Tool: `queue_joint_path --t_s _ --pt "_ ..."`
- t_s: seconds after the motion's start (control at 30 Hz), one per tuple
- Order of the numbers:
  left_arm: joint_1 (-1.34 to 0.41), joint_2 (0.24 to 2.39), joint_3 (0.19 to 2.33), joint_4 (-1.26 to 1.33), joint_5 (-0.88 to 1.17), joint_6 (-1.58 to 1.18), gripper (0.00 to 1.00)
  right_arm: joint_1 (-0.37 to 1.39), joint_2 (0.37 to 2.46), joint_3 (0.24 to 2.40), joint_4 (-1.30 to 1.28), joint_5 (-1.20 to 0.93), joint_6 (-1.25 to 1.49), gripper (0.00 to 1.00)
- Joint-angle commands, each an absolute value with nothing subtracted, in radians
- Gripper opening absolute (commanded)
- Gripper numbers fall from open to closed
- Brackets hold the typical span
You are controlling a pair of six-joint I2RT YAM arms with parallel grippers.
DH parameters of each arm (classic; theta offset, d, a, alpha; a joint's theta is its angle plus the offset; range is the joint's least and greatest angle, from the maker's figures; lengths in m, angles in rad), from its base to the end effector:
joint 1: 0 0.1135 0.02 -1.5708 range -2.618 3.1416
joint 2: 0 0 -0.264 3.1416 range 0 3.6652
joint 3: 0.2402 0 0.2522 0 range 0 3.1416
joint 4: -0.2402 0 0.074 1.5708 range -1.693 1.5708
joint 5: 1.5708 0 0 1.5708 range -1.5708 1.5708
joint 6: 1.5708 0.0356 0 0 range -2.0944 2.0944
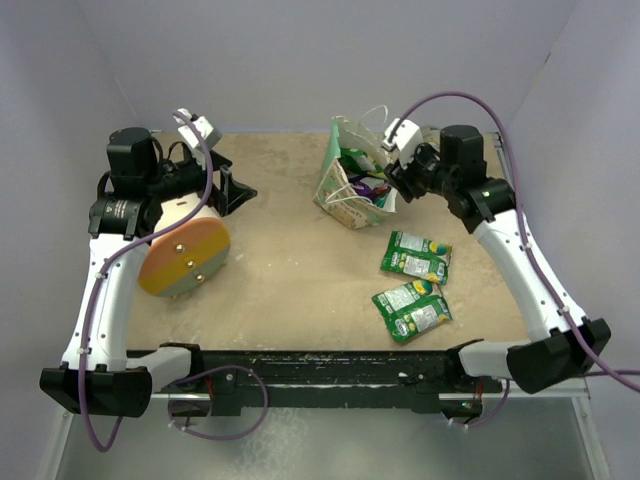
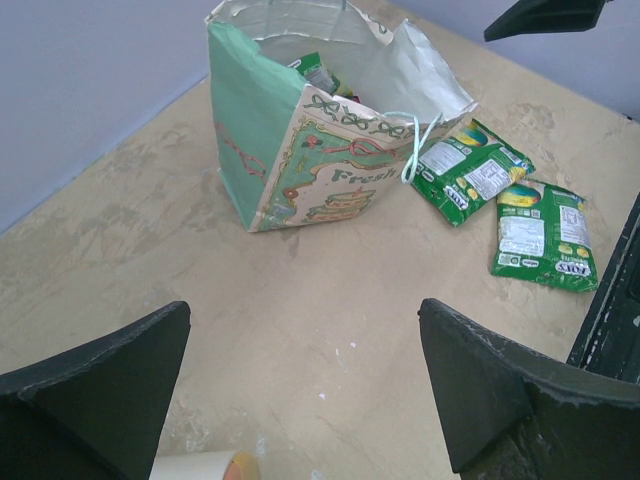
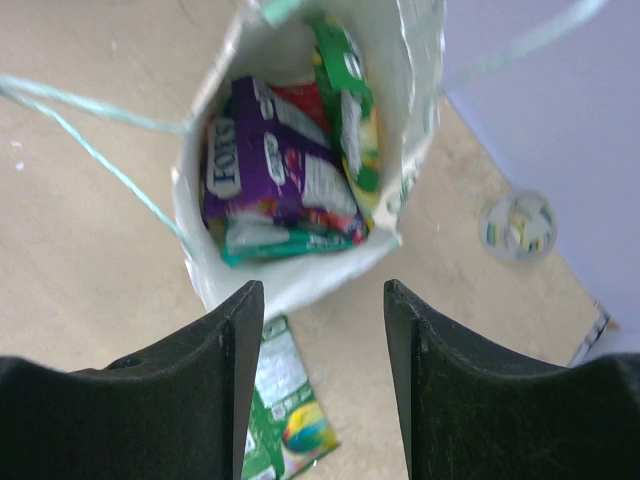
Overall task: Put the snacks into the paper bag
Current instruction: Pick up the snack from the center of the board.
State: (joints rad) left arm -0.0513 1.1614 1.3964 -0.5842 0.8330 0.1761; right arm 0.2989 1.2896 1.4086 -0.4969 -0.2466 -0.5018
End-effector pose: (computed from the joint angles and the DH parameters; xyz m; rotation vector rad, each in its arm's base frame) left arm 0.2295 -0.0382 0.4376 0.7487 1.7037 -0.7073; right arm 0.2686 0.0918 0.4157 -0.9024 1.7153 0.1053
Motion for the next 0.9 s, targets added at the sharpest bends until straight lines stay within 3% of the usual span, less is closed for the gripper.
queue_joint_path --t_s 0.0,0.33,0.57,0.87 --pt "-0.041 1.159 1.392 -0.538 0.836 0.191 0.99 0.2 1.183 1.282 -0.539 -0.306 -0.472 0.58" --pt "-0.041 1.161 1.387 -0.537 0.841 0.199 0.99 -0.034 1.18 1.047 -0.53 -0.328 -0.496 0.66" --pt "-0.041 1.153 1.388 -0.547 0.839 0.206 0.99 -0.154 1.455 1.137 -0.637 -0.38 -0.466 0.65" --pt "-0.041 1.149 1.391 -0.551 0.837 0.211 0.99 -0.227 1.659 1.204 -0.692 -0.384 -0.434 0.64"
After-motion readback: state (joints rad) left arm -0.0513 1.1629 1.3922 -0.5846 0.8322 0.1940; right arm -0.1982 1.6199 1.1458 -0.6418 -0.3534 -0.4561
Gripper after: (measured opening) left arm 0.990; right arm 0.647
